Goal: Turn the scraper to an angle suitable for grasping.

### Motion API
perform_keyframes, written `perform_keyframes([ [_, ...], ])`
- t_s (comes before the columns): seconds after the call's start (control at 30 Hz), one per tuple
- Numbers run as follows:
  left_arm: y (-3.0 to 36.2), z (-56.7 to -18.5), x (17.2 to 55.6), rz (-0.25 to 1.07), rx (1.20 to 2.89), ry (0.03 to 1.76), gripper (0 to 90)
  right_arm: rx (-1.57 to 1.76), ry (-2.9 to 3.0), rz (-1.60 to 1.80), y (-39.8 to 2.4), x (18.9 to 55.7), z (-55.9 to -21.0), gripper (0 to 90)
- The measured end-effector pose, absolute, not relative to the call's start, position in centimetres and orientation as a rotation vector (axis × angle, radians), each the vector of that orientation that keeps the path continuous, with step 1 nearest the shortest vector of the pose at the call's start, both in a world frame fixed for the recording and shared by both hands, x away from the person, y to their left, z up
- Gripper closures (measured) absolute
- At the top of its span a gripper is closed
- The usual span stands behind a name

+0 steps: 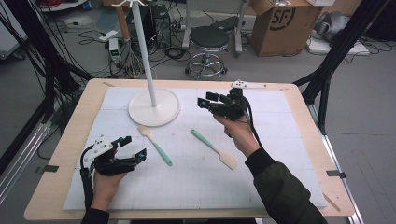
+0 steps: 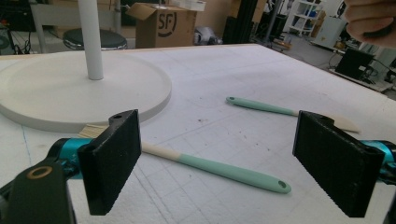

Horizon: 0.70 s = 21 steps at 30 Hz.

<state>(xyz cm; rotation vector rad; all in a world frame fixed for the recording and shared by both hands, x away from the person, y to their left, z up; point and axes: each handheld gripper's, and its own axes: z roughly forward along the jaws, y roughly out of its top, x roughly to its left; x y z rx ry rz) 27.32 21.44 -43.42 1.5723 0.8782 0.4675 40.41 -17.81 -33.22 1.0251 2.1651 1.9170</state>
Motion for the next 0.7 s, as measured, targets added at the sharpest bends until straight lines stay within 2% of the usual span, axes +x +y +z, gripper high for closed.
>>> perform_keyframes([
  [0.07, 21.4, -43.4, 27.3, 0.467, 1.574, 0.878, 16.1, 1.046, 2.178, 1.897, -18.2, 40.2, -33.9, 38.8],
  [0.17, 21.3, -43.4, 27.3, 0.467, 1.575, 0.877, 16.1, 1.095, 2.199, 1.859, -18.7, 39.9, -34.9, 45.0],
  [0.7, 21.1, -43.3, 27.3, 0.473, 1.592, 0.871, 16.1, 1.217, 2.305, 1.761, -19.8, 38.9, -39.7, 51.5],
])
